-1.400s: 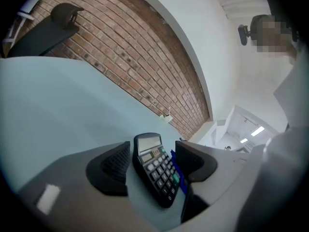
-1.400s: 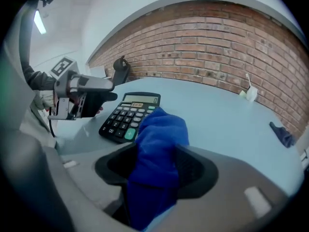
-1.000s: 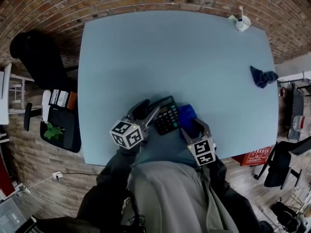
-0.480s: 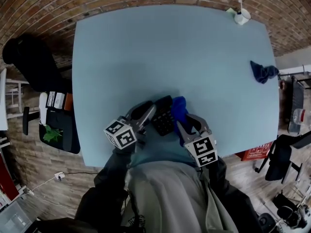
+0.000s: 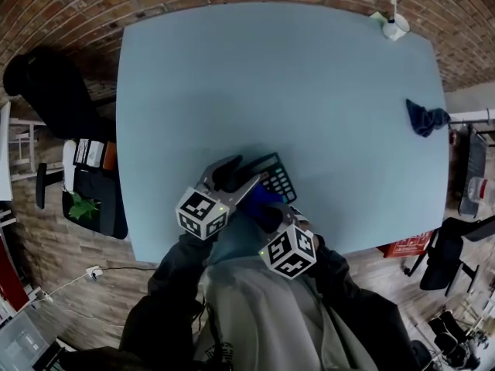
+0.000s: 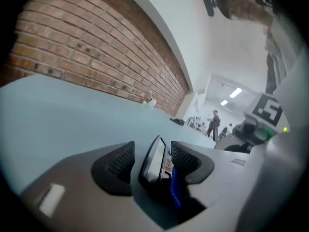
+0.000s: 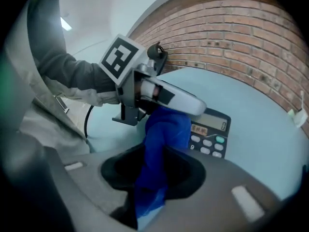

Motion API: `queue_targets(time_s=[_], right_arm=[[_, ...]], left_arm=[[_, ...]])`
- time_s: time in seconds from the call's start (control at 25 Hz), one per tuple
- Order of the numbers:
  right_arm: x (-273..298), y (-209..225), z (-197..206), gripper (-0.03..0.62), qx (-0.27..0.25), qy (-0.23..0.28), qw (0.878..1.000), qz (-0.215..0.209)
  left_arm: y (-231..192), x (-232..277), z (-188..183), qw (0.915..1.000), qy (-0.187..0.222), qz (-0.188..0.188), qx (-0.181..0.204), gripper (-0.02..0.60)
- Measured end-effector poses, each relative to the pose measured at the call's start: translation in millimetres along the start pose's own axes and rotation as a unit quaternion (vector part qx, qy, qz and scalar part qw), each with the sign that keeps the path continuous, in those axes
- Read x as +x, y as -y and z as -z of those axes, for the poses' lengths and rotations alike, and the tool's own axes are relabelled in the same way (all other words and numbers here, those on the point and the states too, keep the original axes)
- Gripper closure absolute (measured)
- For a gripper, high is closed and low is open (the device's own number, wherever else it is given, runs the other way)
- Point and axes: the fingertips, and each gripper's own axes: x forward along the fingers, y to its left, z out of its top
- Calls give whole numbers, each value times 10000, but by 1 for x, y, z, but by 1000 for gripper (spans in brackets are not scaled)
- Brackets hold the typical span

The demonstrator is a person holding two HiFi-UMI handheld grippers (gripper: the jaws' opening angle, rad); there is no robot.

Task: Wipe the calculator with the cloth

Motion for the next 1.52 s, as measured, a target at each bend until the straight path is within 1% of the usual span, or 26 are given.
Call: queue_targets(time_s=[0.08, 0.16, 0.2, 0.24, 0.28, 0.36, 0.4, 0.44, 0.48, 0.52, 0.56, 0.6, 0.64, 0.72, 0.8, 0.92, 1.0, 1.04, 1.08, 1.16, 1.24, 1.32, 1.4, 1.44, 1.52], right_arm=[[-3, 3, 2, 473, 36, -8, 10000, 35], [-12, 19, 10, 473, 229, -16, 9994, 247], [-18, 29, 16, 473, 374, -11, 9985, 397], [-25, 40, 24, 473, 541, 5, 9970, 546], [-31, 50, 32, 473, 715, 30, 9952, 671], [-39, 65, 47, 473, 1040, 107, 9911, 819], [-42, 70, 52, 473, 1175, 145, 9892, 869], [-46, 73, 57, 473, 1277, 177, 9872, 938], [-49, 77, 61, 473, 1342, 207, 9853, 1037], [-52, 80, 64, 473, 1375, 241, 9835, 1151], [-53, 81, 65, 473, 1377, 277, 9822, 1247], [-53, 80, 63, 473, 1338, 308, 9821, 1291], [-51, 77, 59, 473, 1248, 325, 9835, 1272], [-43, 62, 49, 473, 937, 315, 9891, 1095], [-36, 40, 38, 473, 504, 330, 9946, 840], [-36, 7, 22, 473, -203, 480, 9975, 469], [-45, 1, 19, 473, -461, 536, 9965, 452], [-53, 8, 19, 473, -443, 560, 9959, 554], [-63, 21, 19, 474, -315, 603, 9950, 726], [-85, 57, 17, 474, 116, 778, 9898, 1190], [-107, 87, 8, 474, 413, 1009, 9811, 1597], [-123, 95, -6, 474, 378, 1218, 9757, 1782], [-134, 79, -24, 476, 19, 1405, 9743, 1760], [-137, 62, -33, 476, -238, 1466, 9749, 1661], [-140, 20, -44, 476, -800, 1472, 9775, 1284]], left_arm=[[5, 15, 6, 9972, -348, 24, 661, 359], [8, 26, 10, 9903, -580, 18, 1260, 359], [11, 29, 12, 9868, -662, 57, 1475, 385], [14, 32, 13, 9844, -712, 115, 1608, 420], [16, 33, 14, 9832, -733, 175, 1661, 433], [15, 33, 13, 9842, -723, 282, 1590, 433], [15, 32, 12, 9867, -676, 348, 1438, 441], [15, 30, 10, 9905, -586, 433, 1163, 465], [16, 28, 6, 9946, -455, 538, 759, 480], [17, 26, 2, 9970, -304, 655, 265, 498], [17, 23, -2, 9967, -164, 758, -239, 516], [16, 21, -4, 9945, -53, 811, -661, 526], [15, 18, -6, 9922, 31, 805, -955, 529], [14, 14, -6, 9881, 170, 719, -1348, 534], [15, 10, -5, 9832, 284, 616, -1695, 534], [14, 0, -11, 9757, 536, 469, -2073, 532], [17, -11, -22, 9711, 739, 536, -2207, 531], [20, -17, -29, 9689, 851, 594, -2247, 531], [22, -23, -36, 9664, 972, 623, -2294, 529], [23, -37, -51, 9599, 1236, 556, -2454, 528], [22, -51, -64, 9497, 1572, 471, -2668, 528], [22, -62, -75, 9398, 1901, 415, -2808, 529], [22, -73, -84, 9316, 2161, 326, -2905, 529], [22, -79, -88, 9275, 2277, 278, -2952, 529], [19, -92, -94, 9201, 2481, 221, -3024, 529]])
